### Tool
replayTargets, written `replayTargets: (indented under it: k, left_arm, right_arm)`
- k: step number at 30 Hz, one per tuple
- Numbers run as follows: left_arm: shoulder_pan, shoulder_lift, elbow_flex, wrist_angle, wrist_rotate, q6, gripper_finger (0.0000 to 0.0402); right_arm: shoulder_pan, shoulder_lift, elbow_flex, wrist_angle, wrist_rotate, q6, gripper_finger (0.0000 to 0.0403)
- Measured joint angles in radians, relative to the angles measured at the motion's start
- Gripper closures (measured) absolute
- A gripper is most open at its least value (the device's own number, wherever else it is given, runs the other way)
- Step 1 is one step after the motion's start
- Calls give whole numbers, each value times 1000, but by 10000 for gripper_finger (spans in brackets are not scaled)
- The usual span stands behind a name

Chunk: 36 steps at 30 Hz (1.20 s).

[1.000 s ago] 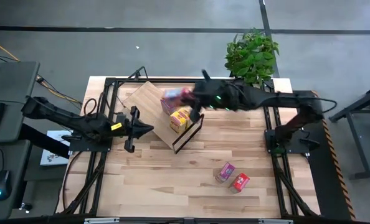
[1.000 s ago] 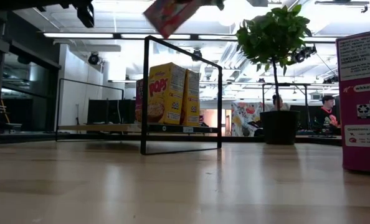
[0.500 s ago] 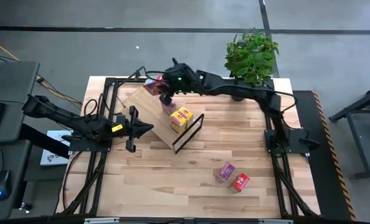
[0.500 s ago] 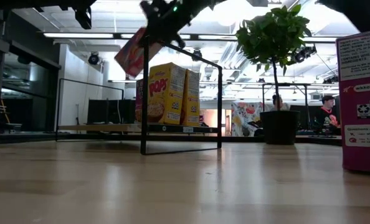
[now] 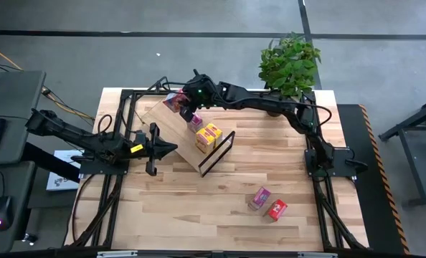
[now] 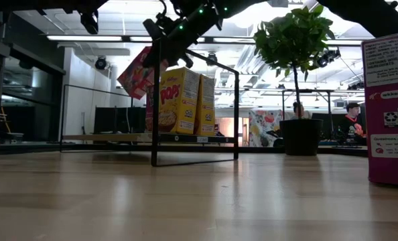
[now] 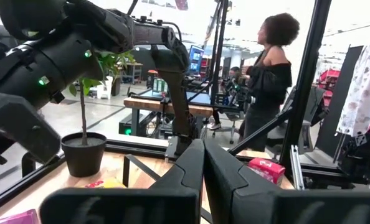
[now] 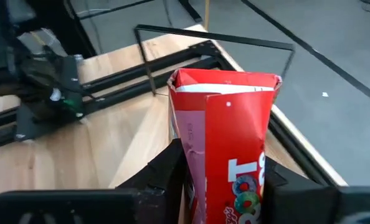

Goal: Stack cereal on shelf
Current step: Put the top red cereal box on the shelf

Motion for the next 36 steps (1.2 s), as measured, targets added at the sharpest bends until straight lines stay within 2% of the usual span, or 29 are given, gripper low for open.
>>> replayTargets:
  k: [15,27,36]
  left_arm:
    - [0,1,0,-6,-12,-6,401]
    - [0,1,0,-22,-19,-6,401]
    - [0,1,0,-26,-19,-6,401]
  right_arm:
    - [-5,34,0,26,-1,-13,231]
    - [-5,35,0,25,-1,-17,226]
    - [-28,2,3,55,-1,-125,226]
